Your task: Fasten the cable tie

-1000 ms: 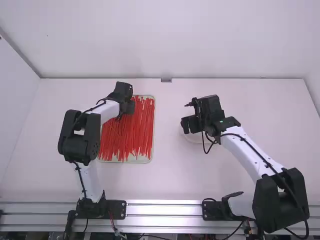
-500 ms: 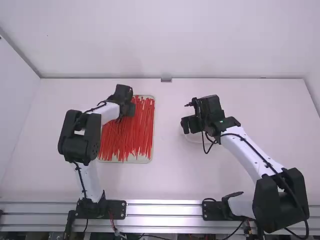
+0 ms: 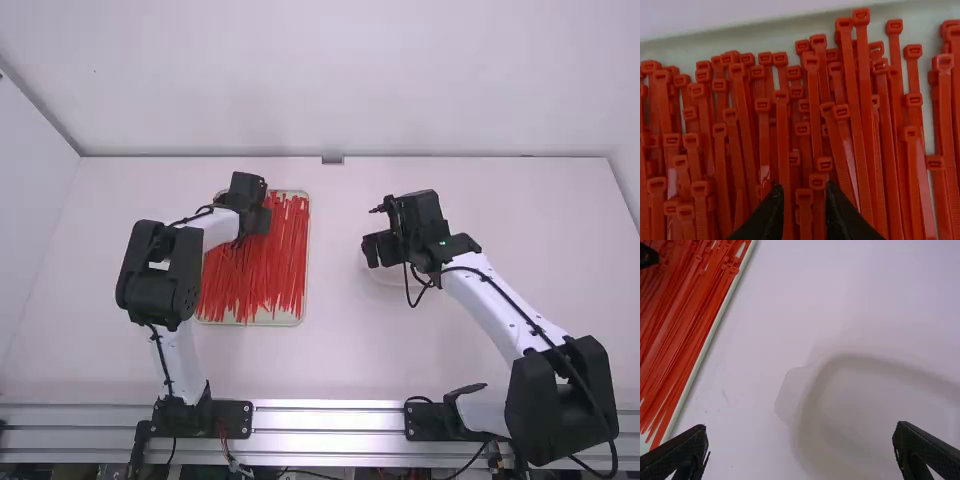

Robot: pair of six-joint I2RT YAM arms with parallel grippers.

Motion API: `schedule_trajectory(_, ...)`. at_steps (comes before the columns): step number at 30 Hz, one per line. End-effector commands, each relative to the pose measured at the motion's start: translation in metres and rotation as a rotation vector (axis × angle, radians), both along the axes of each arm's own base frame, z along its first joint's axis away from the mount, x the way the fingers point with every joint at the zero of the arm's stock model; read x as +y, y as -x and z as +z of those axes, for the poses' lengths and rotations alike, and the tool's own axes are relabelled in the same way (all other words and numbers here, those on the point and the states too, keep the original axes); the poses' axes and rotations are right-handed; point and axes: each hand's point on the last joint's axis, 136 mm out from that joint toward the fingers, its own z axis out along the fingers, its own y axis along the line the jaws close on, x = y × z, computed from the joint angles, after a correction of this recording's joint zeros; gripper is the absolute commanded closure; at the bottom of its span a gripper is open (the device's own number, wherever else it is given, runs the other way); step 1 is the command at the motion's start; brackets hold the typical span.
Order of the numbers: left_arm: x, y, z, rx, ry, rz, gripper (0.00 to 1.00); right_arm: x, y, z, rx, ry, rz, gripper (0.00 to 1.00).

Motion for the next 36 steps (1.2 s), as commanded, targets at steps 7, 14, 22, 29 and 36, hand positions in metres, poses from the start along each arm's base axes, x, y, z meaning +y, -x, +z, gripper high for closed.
schedule_trajectory(7,0.0005,-0.0009,0.0029,-0.013,-0.018,-0.033,0.76,0.0007,-0.0072,0.007,-0.015,-0.003,-0.007,0.02)
schedule_trajectory(14,0.0005,-0.0003,0.0023,-0.011,-0.02,-0.036,0.78,0.0012,-0.0065,0.0066,-0.013,-0.002,-0.004,0.02)
schedule_trajectory(22,0.0006,-0.0007,0.0025,-0.013,-0.02,-0.036,0.78,0.0014,-0.0054,0.0059,-0.009,0.001,-0.001,0.02)
schedule_trajectory(29,0.0005,-0.0002,0.0021,-0.011,-0.02,-0.036,0.78,0.001,-0.0056,0.0059,-0.009,0.001,-0.002,0.02)
schedule_trajectory(36,0.0007,0.0025,-0.0039,-0.024,-0.017,-0.033,0.78,0.001,-0.0056,0.0059,-0.009,0.001,-0.002,0.02)
